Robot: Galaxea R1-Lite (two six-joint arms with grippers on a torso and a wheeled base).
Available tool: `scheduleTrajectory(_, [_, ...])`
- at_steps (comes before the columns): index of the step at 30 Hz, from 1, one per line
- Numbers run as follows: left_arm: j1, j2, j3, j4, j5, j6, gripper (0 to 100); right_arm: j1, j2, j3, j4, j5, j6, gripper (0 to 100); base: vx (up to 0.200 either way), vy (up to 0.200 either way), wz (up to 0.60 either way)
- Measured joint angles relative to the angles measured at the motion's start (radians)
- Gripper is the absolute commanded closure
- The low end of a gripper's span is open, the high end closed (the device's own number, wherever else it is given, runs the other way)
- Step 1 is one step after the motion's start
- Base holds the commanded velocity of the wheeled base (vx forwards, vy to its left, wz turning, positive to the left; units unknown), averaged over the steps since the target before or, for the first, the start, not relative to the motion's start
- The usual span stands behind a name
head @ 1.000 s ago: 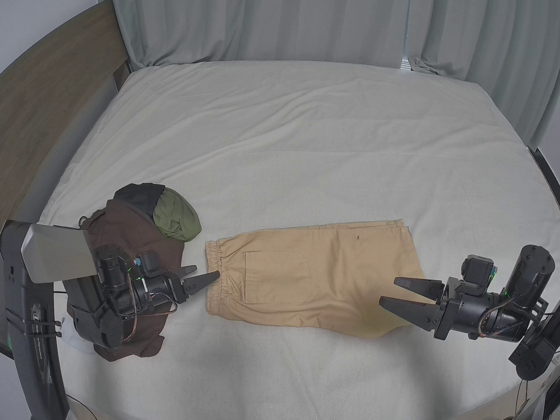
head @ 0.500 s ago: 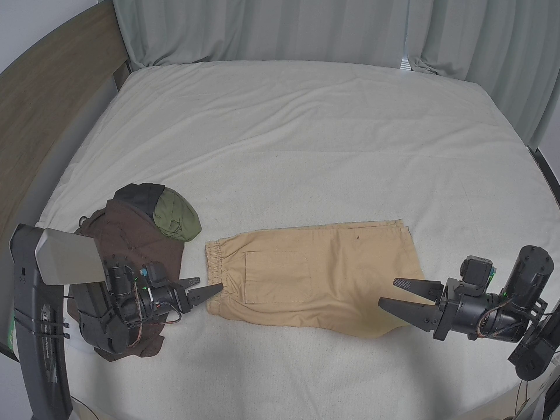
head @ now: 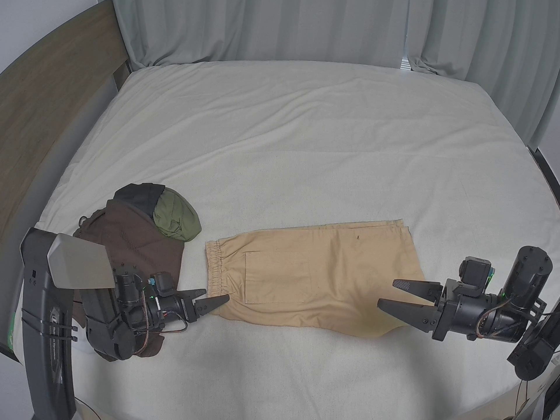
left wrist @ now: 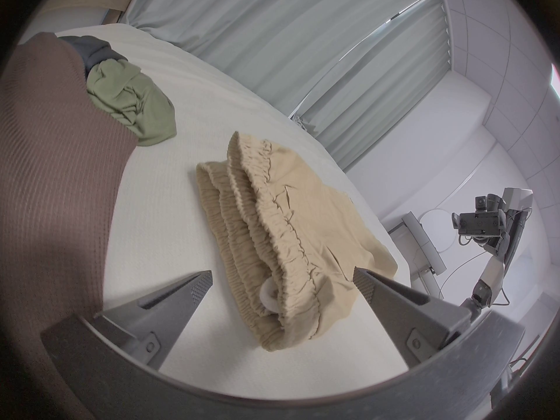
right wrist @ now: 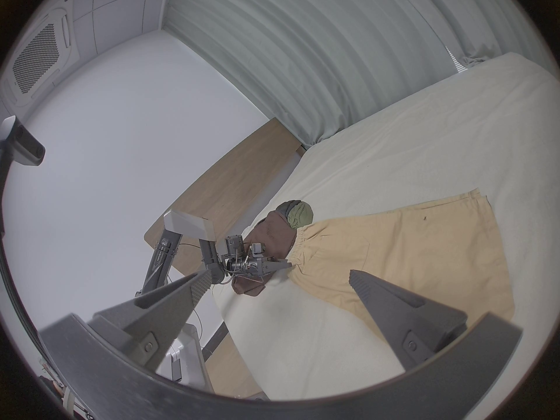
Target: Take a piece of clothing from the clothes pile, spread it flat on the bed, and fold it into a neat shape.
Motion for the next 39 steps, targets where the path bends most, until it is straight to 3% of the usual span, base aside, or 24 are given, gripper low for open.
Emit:
scheduleTrajectory(16, [-0.054,0.027,0.019,-0.001,0.001,-0.010,0,0.002,0.001,0.001,0.000,0.000,0.000,0,0.000,0.000,0.00])
scheduleTrajectory(27, [-0.076,0.029,-0.013,0.000,0.000,-0.111,0,0.003,0.001,0.001,0.000,0.000,0.000,0,0.000,0.000,0.00])
scheduleTrajectory(39, [-0.080,0.032,-0.020,-0.001,0.000,-0.116,0,0.001,0.020,0.001,0.000,-0.001,-0.026,0,0.000,0.000,0.00])
